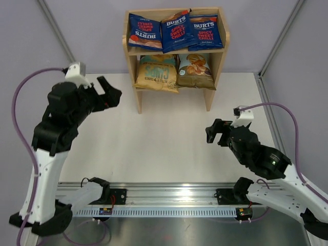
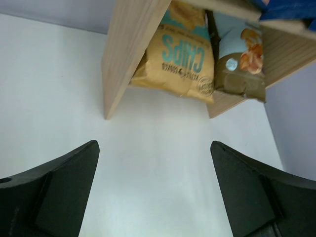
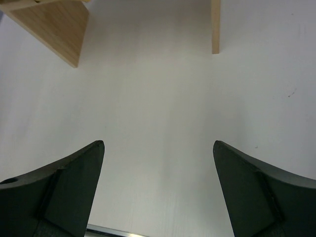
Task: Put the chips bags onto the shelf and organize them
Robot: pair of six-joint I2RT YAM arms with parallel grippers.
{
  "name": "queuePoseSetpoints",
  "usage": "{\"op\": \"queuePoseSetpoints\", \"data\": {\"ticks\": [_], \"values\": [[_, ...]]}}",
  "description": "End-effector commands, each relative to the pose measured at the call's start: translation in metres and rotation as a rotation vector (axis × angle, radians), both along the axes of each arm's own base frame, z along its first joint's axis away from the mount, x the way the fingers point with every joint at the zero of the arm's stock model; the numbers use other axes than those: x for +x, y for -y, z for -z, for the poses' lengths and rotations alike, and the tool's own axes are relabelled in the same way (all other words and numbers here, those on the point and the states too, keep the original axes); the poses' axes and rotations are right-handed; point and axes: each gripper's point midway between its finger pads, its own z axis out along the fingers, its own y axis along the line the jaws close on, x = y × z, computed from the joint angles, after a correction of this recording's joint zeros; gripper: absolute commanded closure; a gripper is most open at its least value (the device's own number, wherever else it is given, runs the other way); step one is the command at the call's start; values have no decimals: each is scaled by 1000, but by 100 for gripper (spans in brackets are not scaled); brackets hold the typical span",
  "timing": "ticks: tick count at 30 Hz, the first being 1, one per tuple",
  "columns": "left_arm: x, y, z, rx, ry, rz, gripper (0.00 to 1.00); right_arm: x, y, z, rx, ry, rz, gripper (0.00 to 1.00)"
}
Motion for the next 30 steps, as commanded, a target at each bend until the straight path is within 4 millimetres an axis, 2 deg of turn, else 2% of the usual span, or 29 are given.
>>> {"op": "queuePoseSetpoints", "data": {"ticks": [1,2,3,4,5,6,7,8,9,11,13,14,15,17,19,22,26,30], "values": [[-14,-27,44,140,0,-55,1,19,9,-23,-84,67,78,1],[-21,-32,54,158,-6,-61,1,23,10,-26,-79,65,93,1],[-32,-37,61,171,5,-61,1,26,-1,-19,-99,41,42,1],[-36,-40,87,216,-32,-54,1,31,-5,-18,-93,32,35,1],[-40,-42,99,236,-40,-45,1,39,0,-17,-92,16,58,0],[-45,-45,106,251,-38,-41,1,43,1,-13,-101,-4,59,1],[-54,-47,104,249,7,-34,1,48,-2,-6,-112,-37,48,1],[-57,-50,124,287,-17,-23,1,52,1,-3,-120,-46,58,1],[-61,-52,127,292,-6,-28,1,58,11,-1,-127,-53,94,1],[-68,-56,144,317,12,-21,1,59,17,3,-118,-52,105,1],[-69,-58,151,327,29,-25,1,56,22,3,-122,-32,104,0],[-72,-60,151,324,46,-33,1,54,25,11,-136,-44,105,1],[-71,-61,163,331,30,-38,1,52,27,14,-147,-44,101,1],[-72,-66,159,313,73,-77,1,45,34,23,-179,-55,105,1],[-70,-71,166,304,90,-112,1,42,49,27,-212,-62,163,1],[-72,-73,173,296,116,-129,1,35,59,27,-212,-66,201,1],[-74,-81,174,297,121,-172,1,27,61,22,-179,-45,194,1],[-76,-79,173,290,120,-158,1,20,52,17,-162,-16,104,0]]}}
